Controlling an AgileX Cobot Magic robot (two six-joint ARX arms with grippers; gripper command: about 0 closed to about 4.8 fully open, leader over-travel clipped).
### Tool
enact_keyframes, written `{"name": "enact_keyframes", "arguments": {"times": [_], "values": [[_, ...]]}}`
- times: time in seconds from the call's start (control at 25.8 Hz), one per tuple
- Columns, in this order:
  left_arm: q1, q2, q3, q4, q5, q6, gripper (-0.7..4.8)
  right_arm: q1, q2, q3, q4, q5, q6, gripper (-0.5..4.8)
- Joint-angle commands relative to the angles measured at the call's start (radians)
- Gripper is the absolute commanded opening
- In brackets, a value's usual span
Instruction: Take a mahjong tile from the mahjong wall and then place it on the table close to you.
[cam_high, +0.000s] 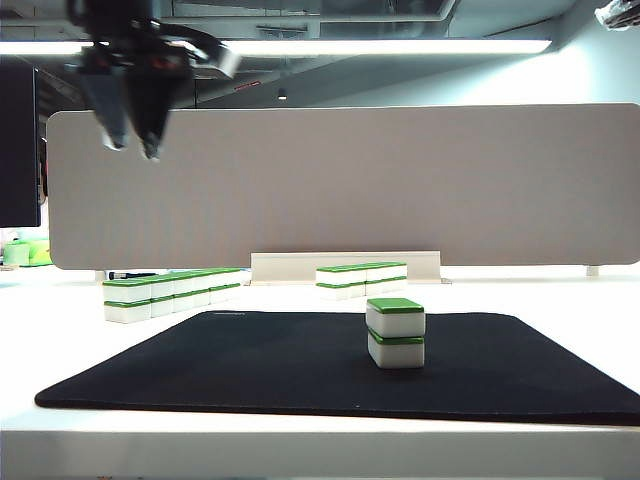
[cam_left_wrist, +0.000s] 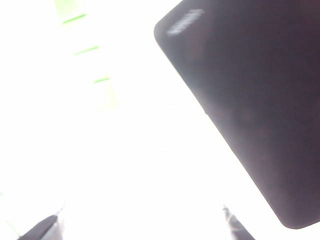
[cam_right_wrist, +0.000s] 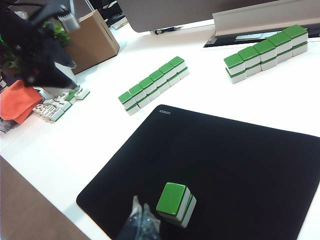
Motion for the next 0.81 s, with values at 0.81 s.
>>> {"name": "enact_keyframes", "arguments": {"times": [0.81], "values": [[0.38,-0.037,0.003,0.051,0.206,-0.161,3.72,0.001,-0.002,0.006,0.01,0.01,-0.003,-0.01]]}}
